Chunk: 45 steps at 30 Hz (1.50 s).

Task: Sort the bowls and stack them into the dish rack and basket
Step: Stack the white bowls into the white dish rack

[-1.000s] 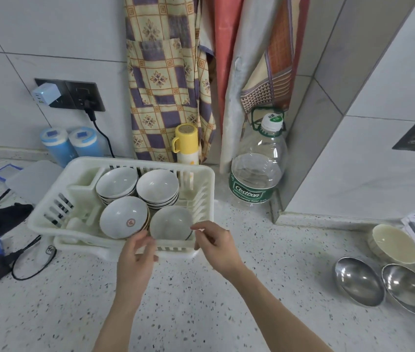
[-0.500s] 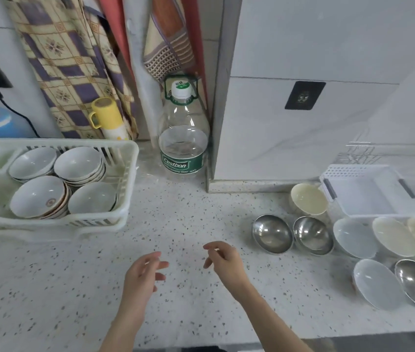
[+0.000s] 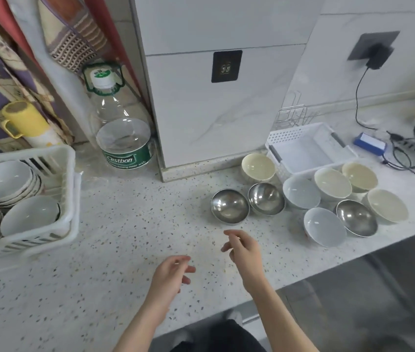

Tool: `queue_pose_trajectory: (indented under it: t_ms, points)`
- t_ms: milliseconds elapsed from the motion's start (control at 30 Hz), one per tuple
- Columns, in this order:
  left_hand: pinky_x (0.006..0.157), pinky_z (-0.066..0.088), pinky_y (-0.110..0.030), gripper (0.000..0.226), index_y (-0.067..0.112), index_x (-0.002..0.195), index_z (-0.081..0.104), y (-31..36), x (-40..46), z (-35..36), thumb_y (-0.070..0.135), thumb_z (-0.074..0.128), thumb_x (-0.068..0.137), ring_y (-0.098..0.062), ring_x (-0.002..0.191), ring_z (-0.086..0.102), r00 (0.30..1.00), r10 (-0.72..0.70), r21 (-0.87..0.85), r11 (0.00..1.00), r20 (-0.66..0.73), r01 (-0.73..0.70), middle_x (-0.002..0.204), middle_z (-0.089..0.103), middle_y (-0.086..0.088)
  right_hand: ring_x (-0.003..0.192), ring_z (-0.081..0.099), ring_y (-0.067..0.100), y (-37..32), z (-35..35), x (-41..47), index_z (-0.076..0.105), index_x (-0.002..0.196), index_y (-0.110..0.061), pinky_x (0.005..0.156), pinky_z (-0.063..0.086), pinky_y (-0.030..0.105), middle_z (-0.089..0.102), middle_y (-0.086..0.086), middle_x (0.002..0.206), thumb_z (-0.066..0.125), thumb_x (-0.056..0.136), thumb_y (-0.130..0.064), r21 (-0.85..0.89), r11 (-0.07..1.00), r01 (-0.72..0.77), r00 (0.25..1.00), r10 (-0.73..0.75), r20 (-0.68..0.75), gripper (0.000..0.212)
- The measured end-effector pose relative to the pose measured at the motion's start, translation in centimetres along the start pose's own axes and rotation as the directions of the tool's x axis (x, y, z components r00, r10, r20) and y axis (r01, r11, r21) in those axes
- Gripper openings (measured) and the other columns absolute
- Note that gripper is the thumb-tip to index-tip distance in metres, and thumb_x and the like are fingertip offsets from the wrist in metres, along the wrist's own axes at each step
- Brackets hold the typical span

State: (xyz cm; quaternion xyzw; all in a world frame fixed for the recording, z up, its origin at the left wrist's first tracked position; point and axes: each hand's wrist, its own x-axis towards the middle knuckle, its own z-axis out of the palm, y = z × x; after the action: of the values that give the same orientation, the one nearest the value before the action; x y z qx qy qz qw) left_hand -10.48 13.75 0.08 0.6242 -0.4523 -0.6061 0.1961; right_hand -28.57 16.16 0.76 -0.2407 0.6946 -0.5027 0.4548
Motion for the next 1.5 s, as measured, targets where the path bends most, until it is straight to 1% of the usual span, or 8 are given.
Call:
queue_pose_trajectory:
  t_ms: [333, 500, 633, 733, 1133, 1300, 1400, 1500]
  points:
    - [0.061, 0.041, -0.021, 0.019, 0.027, 0.108, 0.063, 3.8, 2.0, 13.2, 0.039, 0.052, 0.099, -0.002, 0.065, 0.065, 0.98, 0.003, 0.121, 0.992, 0.198, -0.027, 0.092, 0.076, 0.009, 0.049, 0.047, 0.001, -4.5, -12.2, 6.3, 0.072, 0.096, -0.021, 0.053, 0.04, 0.019, 0.066, -0.002, 0.063, 0.054, 0.094, -0.018, 0.043, 0.988, 0.146, 0.981, -0.139, -0.138, 0.019]
    - [0.079, 0.048, -0.033, 0.028, 0.031, 0.121, 0.053, 5.7, 3.7, 22.5, 0.045, 0.05, 0.097, -0.003, 0.066, 0.065, 0.953, -0.066, 0.146, 0.989, 0.295, 0.024, 0.093, 0.076, 0.009, 0.05, 0.052, -0.002, -5.8, -20.1, 10.6, 0.072, 0.092, -0.024, 0.059, 0.043, 0.016, 0.068, -0.004, 0.062, 0.054, 0.093, -0.017, -0.005, 0.987, 0.161, 0.977, -0.16, -0.141, 0.02]
    - [0.058, 0.041, -0.023, 0.051, 0.03, 0.139, 0.036, 6.5, 4.2, 28.0, 0.052, 0.049, 0.095, -0.003, 0.066, 0.066, 0.931, -0.155, 0.24, 0.968, 0.33, 0.077, 0.099, 0.074, 0.01, 0.054, 0.054, -0.003, -5.7, -25.2, 13.0, 0.073, 0.092, -0.025, 0.068, 0.043, 0.026, 0.068, -0.004, 0.063, 0.053, 0.092, -0.018, -0.035, 0.991, 0.125, 0.981, -0.129, -0.143, 0.021]
    - [0.056, 0.039, -0.024, 0.044, 0.035, 0.13, 0.037, 6.5, 4.1, 30.5, 0.052, 0.053, 0.093, -0.004, 0.061, 0.066, 0.932, -0.185, 0.179, 0.975, 0.311, 0.134, 0.096, 0.075, 0.01, 0.051, 0.053, -0.003, -5.6, -27.9, 14.4, 0.071, 0.089, -0.025, 0.066, 0.042, 0.026, 0.068, -0.003, 0.061, 0.054, 0.092, -0.016, -0.04, 0.992, 0.121, 0.979, -0.126, -0.161, 0.02]
    - [0.049, 0.04, -0.021, 0.038, 0.019, 0.128, 0.048, 6.0, 4.4, 33.7, 0.009, 0.055, 0.091, -0.012, 0.062, 0.056, 0.968, -0.177, -0.05, 0.981, 0.177, 0.188, 0.092, 0.073, -0.011, 0.059, 0.052, 0.004, -4.1, -32.3, 17.4, 0.072, 0.094, -0.023, 0.072, 0.044, 0.028, 0.068, -0.011, 0.059, 0.053, 0.092, -0.016, -0.095, 0.995, 0.034, 0.989, -0.047, -0.14, 0.02]
    - [0.046, 0.037, -0.021, 0.035, 0.017, 0.123, 0.053, 5.5, 4.1, 31.5, 0.008, 0.054, 0.09, -0.008, 0.051, 0.049, 0.97, -0.157, -0.108, 0.978, 0.186, 0.178, 0.082, 0.077, -0.016, 0.041, 0.041, 0.006, -3.4, -32.0, 17.8, 0.07, 0.09, -0.013, 0.046, 0.037, 0.02, 0.072, -0.005, 0.064, 0.052, 0.09, -0.015, -0.161, 0.985, -0.059, 0.997, 0.05, -0.061, 0.018]
    - [0.046, 0.037, -0.022, 0.032, 0.013, 0.119, 0.058, 5.5, 3.7, 30.0, 0.008, 0.052, 0.088, -0.009, 0.051, 0.049, 0.983, -0.118, -0.189, 0.971, 0.14, 0.144, 0.082, 0.075, -0.019, 0.043, 0.034, 0.013, -3.0, -30.7, 17.9, 0.063, 0.083, 0.005, 0.044, 0.028, 0.024, 0.074, 0.001, 0.067, 0.051, 0.088, -0.014, -0.233, 0.961, -0.146, 0.988, 0.152, 0.009, 0.023]
    - [0.048, 0.037, -0.023, 0.033, 0.016, 0.117, 0.06, 5.9, 3.4, 28.9, 0.012, 0.054, 0.086, -0.01, 0.053, 0.048, 0.995, -0.058, -0.27, 0.96, 0.075, 0.076, 0.082, 0.075, -0.019, 0.037, 0.031, 0.012, -2.9, -28.9, 17.6, 0.056, 0.08, -0.005, 0.039, 0.024, 0.021, 0.074, 0.007, 0.066, 0.048, 0.087, -0.015, -0.318, 0.922, -0.22, 0.963, 0.258, 0.081, 0.015]
